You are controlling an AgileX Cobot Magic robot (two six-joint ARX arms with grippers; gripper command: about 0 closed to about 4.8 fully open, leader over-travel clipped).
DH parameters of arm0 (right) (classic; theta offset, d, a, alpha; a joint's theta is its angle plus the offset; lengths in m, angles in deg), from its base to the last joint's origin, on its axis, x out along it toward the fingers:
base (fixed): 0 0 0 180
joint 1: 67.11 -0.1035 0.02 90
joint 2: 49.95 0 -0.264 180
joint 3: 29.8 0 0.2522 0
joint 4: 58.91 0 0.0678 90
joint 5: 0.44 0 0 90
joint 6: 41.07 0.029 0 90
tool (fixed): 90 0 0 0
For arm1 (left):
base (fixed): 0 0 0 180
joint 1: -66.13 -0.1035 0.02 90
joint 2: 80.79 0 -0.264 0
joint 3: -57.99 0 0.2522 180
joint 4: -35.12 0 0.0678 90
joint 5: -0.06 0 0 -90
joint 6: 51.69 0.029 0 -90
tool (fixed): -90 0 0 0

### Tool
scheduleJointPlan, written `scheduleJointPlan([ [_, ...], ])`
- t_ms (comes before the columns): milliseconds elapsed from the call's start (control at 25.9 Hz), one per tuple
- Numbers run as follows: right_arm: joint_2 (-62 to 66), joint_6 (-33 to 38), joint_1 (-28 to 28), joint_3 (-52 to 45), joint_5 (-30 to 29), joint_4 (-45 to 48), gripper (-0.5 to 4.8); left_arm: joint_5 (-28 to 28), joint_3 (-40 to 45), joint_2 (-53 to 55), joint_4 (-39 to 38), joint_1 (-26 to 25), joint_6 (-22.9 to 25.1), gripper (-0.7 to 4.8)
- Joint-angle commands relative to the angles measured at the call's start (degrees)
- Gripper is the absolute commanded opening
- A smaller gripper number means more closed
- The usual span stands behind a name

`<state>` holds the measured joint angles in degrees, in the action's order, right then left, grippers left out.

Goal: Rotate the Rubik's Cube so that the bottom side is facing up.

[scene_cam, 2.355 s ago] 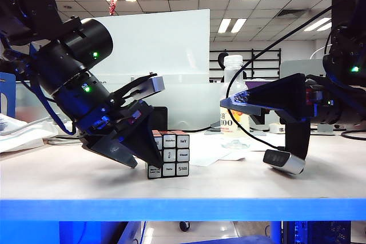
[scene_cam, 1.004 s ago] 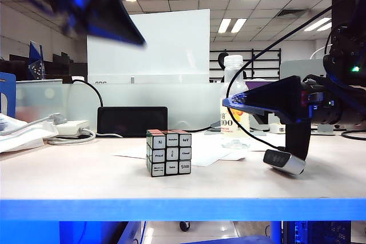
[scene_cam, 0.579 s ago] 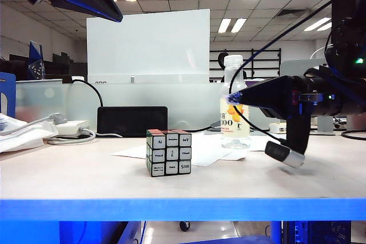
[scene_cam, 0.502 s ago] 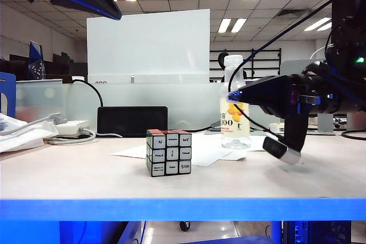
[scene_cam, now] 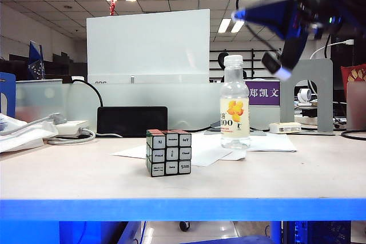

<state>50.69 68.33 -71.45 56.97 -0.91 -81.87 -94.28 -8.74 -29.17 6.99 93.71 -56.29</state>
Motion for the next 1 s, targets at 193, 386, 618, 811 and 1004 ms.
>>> scheduleJointPlan([
  [193,-9.2,0.0,0.0,0.2,-0.3,0.5,0.04,-0.2,0.0,-5.3,-3.9,0.1,-2.9,-0.06],
  [386,-14.9,0.0,0.0,0.2,-0.2,0.5,0.09,-1.0,0.0,-8.9,-5.5,0.1,-3.0,-0.06],
  [618,-22.3,-0.2,0.0,0.2,-0.1,0.6,0.08,-1.0,2.0,-14.1,-8.5,0.1,-3.0,-0.06],
  [811,-27.5,-1.9,0.0,0.2,0.8,6.9,0.08,-0.9,7.5,-23.1,-9.1,0.1,-5.2,-0.06],
  [1004,-28.1,-2.1,0.0,0.2,3.9,9.9,0.09,-0.8,7.5,-27.3,-10.7,0.1,-4.2,-0.06],
])
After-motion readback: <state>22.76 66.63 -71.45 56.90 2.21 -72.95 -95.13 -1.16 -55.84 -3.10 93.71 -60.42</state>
